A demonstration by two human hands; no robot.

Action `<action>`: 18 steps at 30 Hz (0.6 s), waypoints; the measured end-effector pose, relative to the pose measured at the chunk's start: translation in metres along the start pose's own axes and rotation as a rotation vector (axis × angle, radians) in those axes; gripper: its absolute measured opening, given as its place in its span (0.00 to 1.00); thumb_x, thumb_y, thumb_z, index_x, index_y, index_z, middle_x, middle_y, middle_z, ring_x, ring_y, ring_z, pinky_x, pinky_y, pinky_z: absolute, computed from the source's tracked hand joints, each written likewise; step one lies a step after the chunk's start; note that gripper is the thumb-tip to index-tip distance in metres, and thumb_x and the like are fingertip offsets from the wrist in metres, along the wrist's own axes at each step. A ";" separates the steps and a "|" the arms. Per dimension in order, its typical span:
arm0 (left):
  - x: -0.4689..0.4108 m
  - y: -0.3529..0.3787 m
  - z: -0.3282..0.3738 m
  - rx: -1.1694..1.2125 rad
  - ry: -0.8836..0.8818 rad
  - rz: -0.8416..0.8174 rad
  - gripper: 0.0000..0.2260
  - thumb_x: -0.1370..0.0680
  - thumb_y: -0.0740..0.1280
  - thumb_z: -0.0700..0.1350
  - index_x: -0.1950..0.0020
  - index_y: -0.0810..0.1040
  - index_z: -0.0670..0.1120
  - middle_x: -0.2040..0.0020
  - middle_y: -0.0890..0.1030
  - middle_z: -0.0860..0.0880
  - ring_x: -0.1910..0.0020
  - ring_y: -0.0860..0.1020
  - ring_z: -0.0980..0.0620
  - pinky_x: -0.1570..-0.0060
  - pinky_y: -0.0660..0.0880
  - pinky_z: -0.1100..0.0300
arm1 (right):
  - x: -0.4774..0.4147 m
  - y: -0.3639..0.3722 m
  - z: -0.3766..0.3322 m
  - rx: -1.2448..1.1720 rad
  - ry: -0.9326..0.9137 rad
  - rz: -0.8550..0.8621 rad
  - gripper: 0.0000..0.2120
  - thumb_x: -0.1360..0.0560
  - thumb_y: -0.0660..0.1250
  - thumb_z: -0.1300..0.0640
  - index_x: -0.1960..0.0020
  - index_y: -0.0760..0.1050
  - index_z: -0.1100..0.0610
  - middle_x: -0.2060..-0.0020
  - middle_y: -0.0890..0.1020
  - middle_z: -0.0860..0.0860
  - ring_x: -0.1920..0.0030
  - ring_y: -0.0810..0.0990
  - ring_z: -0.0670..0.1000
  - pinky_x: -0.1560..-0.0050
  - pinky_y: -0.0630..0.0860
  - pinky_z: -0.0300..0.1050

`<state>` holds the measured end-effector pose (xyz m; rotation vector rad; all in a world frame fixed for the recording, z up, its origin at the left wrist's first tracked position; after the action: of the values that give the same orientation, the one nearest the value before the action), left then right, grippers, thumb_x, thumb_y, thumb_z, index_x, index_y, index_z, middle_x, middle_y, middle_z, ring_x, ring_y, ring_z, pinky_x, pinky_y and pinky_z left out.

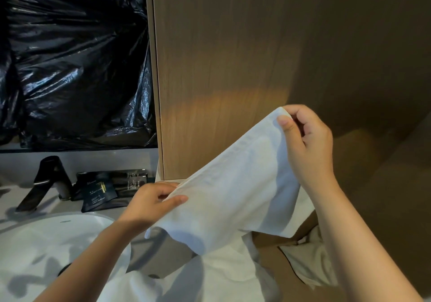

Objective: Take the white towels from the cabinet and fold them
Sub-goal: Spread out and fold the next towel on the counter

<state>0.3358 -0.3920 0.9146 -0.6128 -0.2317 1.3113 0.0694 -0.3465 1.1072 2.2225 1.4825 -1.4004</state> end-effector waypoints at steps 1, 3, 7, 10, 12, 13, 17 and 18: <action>0.000 0.001 0.001 0.007 0.002 -0.007 0.05 0.26 0.72 0.49 0.62 0.86 0.54 0.53 0.84 0.63 0.58 0.81 0.62 0.62 0.75 0.70 | -0.007 -0.002 -0.004 0.013 -0.023 0.009 0.05 0.19 0.62 0.57 0.50 0.76 0.52 0.58 0.78 0.40 0.55 0.77 0.40 0.58 0.71 0.27; 0.000 0.000 0.003 0.019 0.015 -0.003 0.06 0.25 0.72 0.51 0.62 0.85 0.53 0.56 0.84 0.62 0.60 0.81 0.62 0.64 0.75 0.71 | -0.019 -0.003 -0.009 0.035 -0.057 0.021 0.05 0.19 0.62 0.57 0.51 0.76 0.54 0.58 0.78 0.43 0.56 0.77 0.41 0.58 0.72 0.29; -0.003 -0.003 0.004 0.022 0.026 -0.004 0.16 0.25 0.67 0.55 0.68 0.81 0.48 0.67 0.80 0.59 0.71 0.76 0.60 0.70 0.69 0.69 | -0.026 -0.002 -0.004 0.056 -0.041 0.017 0.06 0.19 0.62 0.56 0.50 0.77 0.55 0.58 0.79 0.45 0.56 0.77 0.42 0.58 0.73 0.31; -0.004 -0.013 0.006 0.024 0.060 0.075 0.23 0.24 0.64 0.56 0.72 0.69 0.41 0.73 0.71 0.54 0.75 0.66 0.60 0.73 0.62 0.67 | -0.030 -0.013 0.000 0.048 -0.045 0.080 0.05 0.19 0.61 0.56 0.51 0.76 0.52 0.58 0.77 0.39 0.56 0.77 0.39 0.57 0.71 0.26; -0.003 -0.020 0.006 0.027 0.085 0.133 0.22 0.22 0.65 0.50 0.75 0.69 0.45 0.72 0.76 0.56 0.74 0.70 0.61 0.72 0.64 0.70 | -0.031 -0.016 0.002 0.050 -0.048 0.084 0.05 0.19 0.61 0.55 0.50 0.76 0.51 0.58 0.77 0.38 0.56 0.77 0.38 0.58 0.71 0.25; -0.003 -0.023 0.006 0.030 0.095 0.160 0.22 0.21 0.65 0.47 0.76 0.71 0.46 0.69 0.80 0.58 0.72 0.74 0.61 0.70 0.67 0.72 | -0.031 -0.016 0.006 0.057 -0.042 0.076 0.05 0.19 0.61 0.54 0.50 0.76 0.50 0.58 0.77 0.38 0.55 0.77 0.38 0.58 0.71 0.25; 0.000 -0.032 0.009 -0.095 0.198 0.208 0.19 0.22 0.67 0.45 0.74 0.76 0.46 0.61 0.84 0.61 0.63 0.80 0.62 0.62 0.72 0.73 | -0.029 -0.016 0.027 0.090 0.018 0.072 0.05 0.19 0.61 0.53 0.49 0.75 0.49 0.57 0.78 0.38 0.54 0.77 0.38 0.57 0.71 0.24; 0.000 -0.031 0.011 -0.154 0.229 0.178 0.18 0.23 0.67 0.48 0.73 0.77 0.46 0.62 0.83 0.62 0.63 0.80 0.63 0.60 0.72 0.72 | -0.028 -0.015 0.032 0.106 0.024 0.064 0.05 0.19 0.61 0.53 0.50 0.75 0.49 0.57 0.78 0.39 0.54 0.77 0.39 0.58 0.71 0.24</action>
<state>0.3563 -0.3928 0.9400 -0.9249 -0.0916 1.3890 0.0359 -0.3749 1.1156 2.3347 1.3620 -1.4702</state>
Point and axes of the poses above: each hand's wrist, its own x-axis away from the middle knuckle, its own y-axis out of the palm, z = x × y, the point moved 9 cm from there along -x, towards the middle knuckle
